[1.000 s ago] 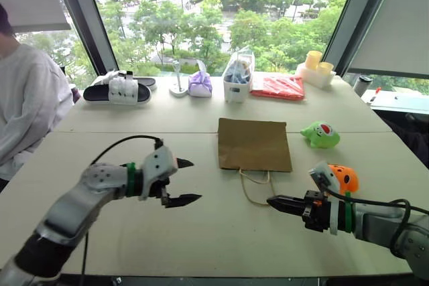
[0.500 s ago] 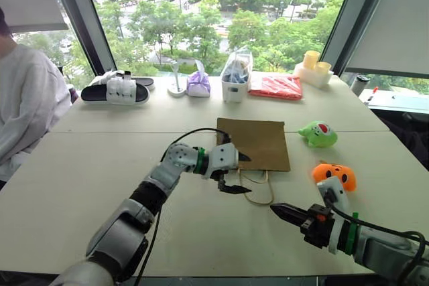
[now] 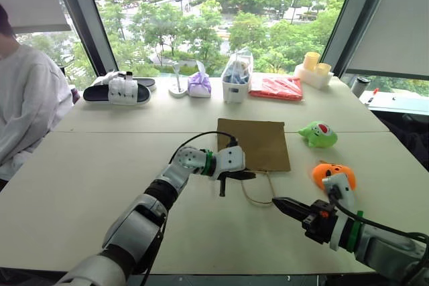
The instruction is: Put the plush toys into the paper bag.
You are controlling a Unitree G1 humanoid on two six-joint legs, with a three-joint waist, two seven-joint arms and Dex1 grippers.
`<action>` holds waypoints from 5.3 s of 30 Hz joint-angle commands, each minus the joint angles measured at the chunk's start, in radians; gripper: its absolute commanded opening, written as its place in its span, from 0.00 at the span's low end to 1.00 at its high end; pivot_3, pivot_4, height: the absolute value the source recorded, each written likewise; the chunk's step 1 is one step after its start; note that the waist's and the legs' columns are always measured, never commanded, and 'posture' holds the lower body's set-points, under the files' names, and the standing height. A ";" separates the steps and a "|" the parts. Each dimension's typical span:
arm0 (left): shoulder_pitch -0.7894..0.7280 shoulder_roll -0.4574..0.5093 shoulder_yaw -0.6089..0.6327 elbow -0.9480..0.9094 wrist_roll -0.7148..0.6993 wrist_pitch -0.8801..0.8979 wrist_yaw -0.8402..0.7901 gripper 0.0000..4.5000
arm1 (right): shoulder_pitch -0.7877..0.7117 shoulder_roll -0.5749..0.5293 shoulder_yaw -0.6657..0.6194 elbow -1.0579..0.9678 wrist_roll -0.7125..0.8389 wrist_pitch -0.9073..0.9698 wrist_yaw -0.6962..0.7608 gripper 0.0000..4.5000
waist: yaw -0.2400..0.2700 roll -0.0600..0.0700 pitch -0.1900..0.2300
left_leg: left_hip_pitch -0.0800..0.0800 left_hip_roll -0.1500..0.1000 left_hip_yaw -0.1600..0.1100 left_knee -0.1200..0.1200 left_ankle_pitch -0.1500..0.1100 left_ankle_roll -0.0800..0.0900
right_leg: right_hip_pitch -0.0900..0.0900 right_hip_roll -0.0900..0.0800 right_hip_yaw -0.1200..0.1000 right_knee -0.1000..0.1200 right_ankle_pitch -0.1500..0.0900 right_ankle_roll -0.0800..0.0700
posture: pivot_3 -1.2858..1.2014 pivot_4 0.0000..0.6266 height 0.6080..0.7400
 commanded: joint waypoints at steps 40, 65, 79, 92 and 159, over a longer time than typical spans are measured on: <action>0.028 -0.002 0.214 -0.504 -0.335 0.687 0.126 0.01 | -0.277 0.073 0.084 0.139 -0.283 -0.135 0.059 0.00 | -0.032 0.001 -0.001 | 0.001 0.000 -0.002 -0.001 0.001 -0.001 | 0.000 0.002 0.000 0.003 0.000 0.000 | 0.52 0.24 1.00; -0.010 0.026 0.271 -0.700 -0.478 0.790 0.140 0.01 | -0.653 0.313 0.458 0.952 -0.867 -0.518 0.225 0.00 | -0.052 0.002 -0.001 | 0.001 -0.001 -0.003 -0.003 0.006 -0.010 | -0.003 0.002 0.001 0.003 0.000 0.000 | 0.52 0.24 1.00; 0.023 -0.025 0.210 -0.867 -0.582 0.875 0.113 0.01 | -0.597 0.378 0.438 0.906 -0.893 -0.486 0.192 0.00 | -0.055 0.002 -0.001 | 0.002 0.000 -0.003 -0.003 0.006 -0.010 | -0.003 0.002 0.001 0.004 0.000 0.000 | 0.52 0.24 1.00; 0.021 -0.001 0.201 -0.598 -0.415 0.680 0.156 0.01 | -0.471 0.367 0.328 0.481 -0.716 -0.361 0.223 0.00 | -0.050 0.002 -0.001 | 0.001 -0.001 -0.003 -0.003 0.006 -0.010 | -0.003 0.002 0.001 0.004 0.000 0.000 | 0.52 0.24 1.00; 0.054 0.053 0.214 -0.768 -0.636 0.963 -0.004 0.00 | -0.399 -0.134 0.379 0.161 -0.818 -0.294 0.293 0.01 | -0.052 0.003 -0.001 | 0.001 0.000 -0.003 -0.002 0.002 -0.004 | 0.000 0.002 0.001 0.002 0.000 0.000 | 0.52 0.24 1.00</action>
